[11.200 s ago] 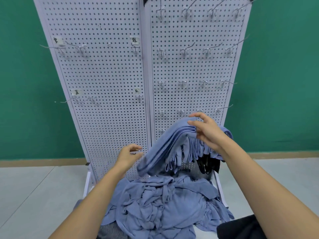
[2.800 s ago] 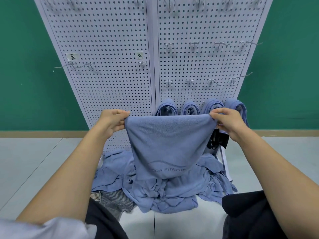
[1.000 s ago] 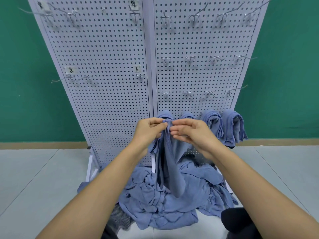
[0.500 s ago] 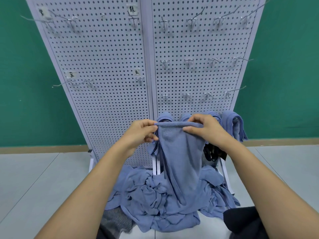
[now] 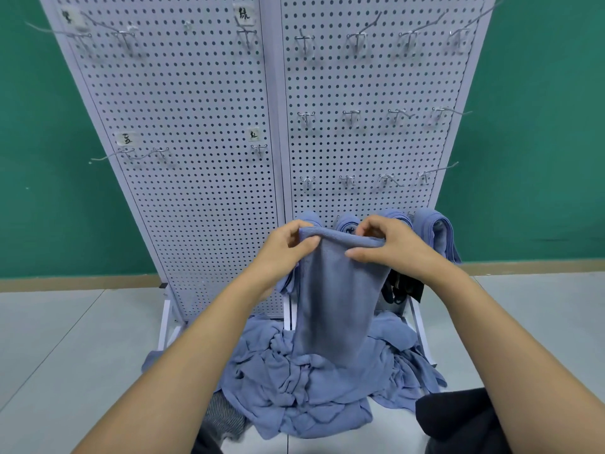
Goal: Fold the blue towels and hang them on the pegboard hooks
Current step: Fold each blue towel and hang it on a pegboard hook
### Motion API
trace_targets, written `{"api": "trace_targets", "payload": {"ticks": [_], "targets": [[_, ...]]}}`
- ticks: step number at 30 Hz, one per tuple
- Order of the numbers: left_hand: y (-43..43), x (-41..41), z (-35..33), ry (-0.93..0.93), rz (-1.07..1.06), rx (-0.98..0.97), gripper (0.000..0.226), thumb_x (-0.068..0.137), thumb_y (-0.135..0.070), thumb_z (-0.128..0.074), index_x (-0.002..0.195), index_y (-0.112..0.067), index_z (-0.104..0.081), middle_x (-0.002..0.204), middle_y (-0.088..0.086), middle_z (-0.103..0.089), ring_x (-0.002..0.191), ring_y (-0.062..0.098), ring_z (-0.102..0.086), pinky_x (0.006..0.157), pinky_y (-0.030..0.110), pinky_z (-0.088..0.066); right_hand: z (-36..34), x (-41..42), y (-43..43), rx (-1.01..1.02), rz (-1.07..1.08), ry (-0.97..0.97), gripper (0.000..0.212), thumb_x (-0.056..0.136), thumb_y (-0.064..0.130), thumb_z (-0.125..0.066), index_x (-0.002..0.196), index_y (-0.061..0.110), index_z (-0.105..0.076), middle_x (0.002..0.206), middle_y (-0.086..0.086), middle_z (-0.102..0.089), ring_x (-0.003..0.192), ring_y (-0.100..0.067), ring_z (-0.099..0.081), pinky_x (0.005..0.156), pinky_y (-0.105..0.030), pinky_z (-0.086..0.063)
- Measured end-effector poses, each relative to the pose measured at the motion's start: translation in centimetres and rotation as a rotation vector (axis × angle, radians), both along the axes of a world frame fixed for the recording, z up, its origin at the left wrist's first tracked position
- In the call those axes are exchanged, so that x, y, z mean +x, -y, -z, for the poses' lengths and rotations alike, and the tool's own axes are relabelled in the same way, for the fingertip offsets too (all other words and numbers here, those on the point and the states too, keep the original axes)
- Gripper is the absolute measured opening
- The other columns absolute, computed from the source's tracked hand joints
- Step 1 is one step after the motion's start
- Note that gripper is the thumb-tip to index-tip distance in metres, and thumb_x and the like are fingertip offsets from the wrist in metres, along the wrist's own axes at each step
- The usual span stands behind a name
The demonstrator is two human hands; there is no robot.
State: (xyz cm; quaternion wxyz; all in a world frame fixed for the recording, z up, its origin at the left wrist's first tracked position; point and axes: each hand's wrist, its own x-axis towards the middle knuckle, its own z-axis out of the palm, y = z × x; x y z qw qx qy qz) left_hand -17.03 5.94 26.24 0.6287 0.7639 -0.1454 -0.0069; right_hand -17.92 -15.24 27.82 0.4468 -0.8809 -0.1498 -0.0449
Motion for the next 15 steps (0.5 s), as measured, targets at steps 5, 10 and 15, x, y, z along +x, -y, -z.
{"api": "trace_targets", "payload": {"ticks": [5, 10, 15], "targets": [[1.2, -0.3, 0.2, -0.044, 0.114, -0.055, 0.009, 0.095, -0.01, -0.055, 0.097, -0.015, -0.062, 0.088, -0.003, -0.068, 0.079, 0.001, -0.063, 0.067, 0.012, -0.047, 0.0, -0.2, -0.6, -0.173, -0.076, -0.051, 0.022, 0.081, 0.037, -0.073, 0.074, 0.019, -0.064, 0.06, 0.004, -0.051, 0.057, -0.008, -0.043, 0.061, -0.026, -0.035], [0.7, 0.2, 0.3, -0.102, -0.06, -0.102, 0.016, 0.09, -0.01, -0.064, 0.105, -0.014, -0.06, 0.089, 0.003, -0.069, 0.076, 0.008, -0.063, 0.067, 0.019, -0.049, -0.6, -0.1, -0.8, -0.013, -0.023, -0.092, 0.025, 0.085, 0.033, -0.069, 0.082, 0.008, -0.068, 0.057, 0.007, -0.051, 0.054, -0.003, -0.044, 0.055, -0.017, -0.036], [-0.3, 0.2, 1.7, -0.26, -0.152, -0.046, 0.029, 0.09, -0.013, -0.064, 0.117, -0.013, -0.056, 0.098, 0.006, -0.063, 0.082, 0.012, -0.059, 0.068, 0.02, -0.05, -1.6, -0.3, -1.3, 0.12, -0.019, -0.155, 0.031, 0.087, 0.033, -0.068, 0.082, 0.002, -0.066, 0.06, 0.004, -0.056, 0.057, -0.006, -0.051, 0.056, -0.018, -0.04]]}}
